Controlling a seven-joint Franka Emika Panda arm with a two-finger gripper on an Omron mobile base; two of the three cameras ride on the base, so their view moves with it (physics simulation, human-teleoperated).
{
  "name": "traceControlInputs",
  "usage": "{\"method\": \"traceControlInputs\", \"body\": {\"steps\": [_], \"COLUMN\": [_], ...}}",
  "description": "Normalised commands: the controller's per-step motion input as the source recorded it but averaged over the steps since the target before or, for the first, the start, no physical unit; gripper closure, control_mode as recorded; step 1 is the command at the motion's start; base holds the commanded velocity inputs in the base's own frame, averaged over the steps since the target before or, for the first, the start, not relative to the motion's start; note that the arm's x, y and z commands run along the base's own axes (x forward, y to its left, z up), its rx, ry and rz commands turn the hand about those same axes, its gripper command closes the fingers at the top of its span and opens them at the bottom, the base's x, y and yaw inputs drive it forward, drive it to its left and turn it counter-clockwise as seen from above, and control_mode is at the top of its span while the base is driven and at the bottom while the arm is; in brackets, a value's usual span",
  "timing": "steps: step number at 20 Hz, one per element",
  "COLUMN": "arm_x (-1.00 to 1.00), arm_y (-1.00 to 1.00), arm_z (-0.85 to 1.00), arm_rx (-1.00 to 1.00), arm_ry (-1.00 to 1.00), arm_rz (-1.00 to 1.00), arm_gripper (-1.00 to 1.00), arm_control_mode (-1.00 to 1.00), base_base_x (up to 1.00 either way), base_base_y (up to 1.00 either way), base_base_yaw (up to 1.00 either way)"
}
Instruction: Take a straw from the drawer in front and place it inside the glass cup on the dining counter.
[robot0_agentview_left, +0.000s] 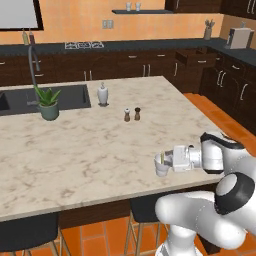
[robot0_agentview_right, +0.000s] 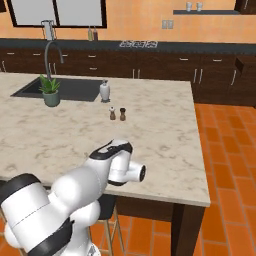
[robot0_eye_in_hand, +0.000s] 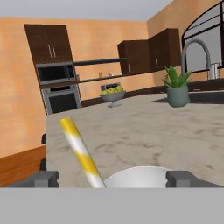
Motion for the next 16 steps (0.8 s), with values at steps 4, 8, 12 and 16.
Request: {"method": "traceControlInputs", "body": {"steps": [4, 8, 12, 16], "arm_x": [-0.26, -0.24, -0.18, -0.30], "arm_y": [0.00, 0.00, 0.05, 0.45], "arm_z": [0.88, 0.96, 1.00, 0.64], "arm_rx": [0.03, 0.00, -0.12, -0.27], "arm_ry": [0.00, 0.00, 0.00, 0.04], "arm_rz": [0.00, -0.01, -0.10, -0.11], "arm_gripper": [-1.00, -1.00, -1.00, -1.00], "arm_control_mode": [-1.00, -1.00, -1.00, -1.00], "base_base_x": [0.00, 0.00, 0.00, 0.00], "base_base_y": [0.00, 0.00, 0.00, 0.00], "base_base_yaw": [0.00, 0.00, 0.00, 0.00]}}
